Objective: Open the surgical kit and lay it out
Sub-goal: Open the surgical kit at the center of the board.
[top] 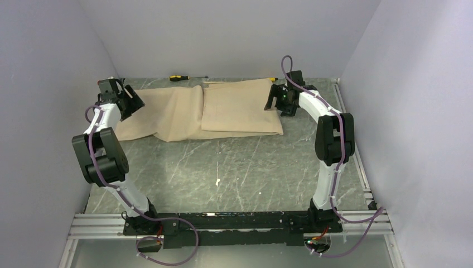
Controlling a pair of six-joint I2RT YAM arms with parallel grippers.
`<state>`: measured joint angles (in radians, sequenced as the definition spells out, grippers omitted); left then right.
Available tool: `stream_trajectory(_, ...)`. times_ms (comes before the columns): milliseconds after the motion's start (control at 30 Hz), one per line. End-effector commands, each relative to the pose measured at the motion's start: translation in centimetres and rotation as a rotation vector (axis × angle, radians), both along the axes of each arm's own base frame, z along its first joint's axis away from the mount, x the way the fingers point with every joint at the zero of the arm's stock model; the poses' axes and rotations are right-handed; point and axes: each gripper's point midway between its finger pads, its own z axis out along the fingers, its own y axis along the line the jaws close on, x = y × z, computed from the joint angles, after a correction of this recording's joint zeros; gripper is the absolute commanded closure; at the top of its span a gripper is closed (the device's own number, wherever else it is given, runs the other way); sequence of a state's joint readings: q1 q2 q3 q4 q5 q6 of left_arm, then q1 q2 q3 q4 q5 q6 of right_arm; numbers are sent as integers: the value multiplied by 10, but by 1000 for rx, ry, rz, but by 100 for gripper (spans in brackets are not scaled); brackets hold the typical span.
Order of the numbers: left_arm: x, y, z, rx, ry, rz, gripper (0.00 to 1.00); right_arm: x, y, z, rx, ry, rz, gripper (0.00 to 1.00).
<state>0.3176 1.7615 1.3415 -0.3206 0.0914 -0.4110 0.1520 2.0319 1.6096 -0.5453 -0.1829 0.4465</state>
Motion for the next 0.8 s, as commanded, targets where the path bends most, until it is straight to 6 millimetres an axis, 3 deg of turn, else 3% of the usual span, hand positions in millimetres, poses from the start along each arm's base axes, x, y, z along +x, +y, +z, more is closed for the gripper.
stream_trajectory(0, 1, -19, -25, -133, 45, -51, 25, 7, 3, 14, 1, -50, 55, 12)
stream_trajectory(200, -19, 1, -77, -73, 226, 44, 26, 3, -5, 10, -76, -45, 8, 17)
stream_trajectory(333, -42, 28, -108, 47, 381, 141, 26, 5, -10, 37, -232, -127, -10, 16)
stream_trajectory(467, -62, 55, -124, 162, 527, 212, 26, 7, 3, 71, -351, -224, 21, 15)
stream_trajectory(533, -67, 65, -129, 206, 567, 228, 26, 7, 23, 83, -386, -274, 80, 15)
stream_trajectory(767, -67, 84, -137, 287, 625, 223, 26, -11, 139, 94, -331, -423, 426, 15)
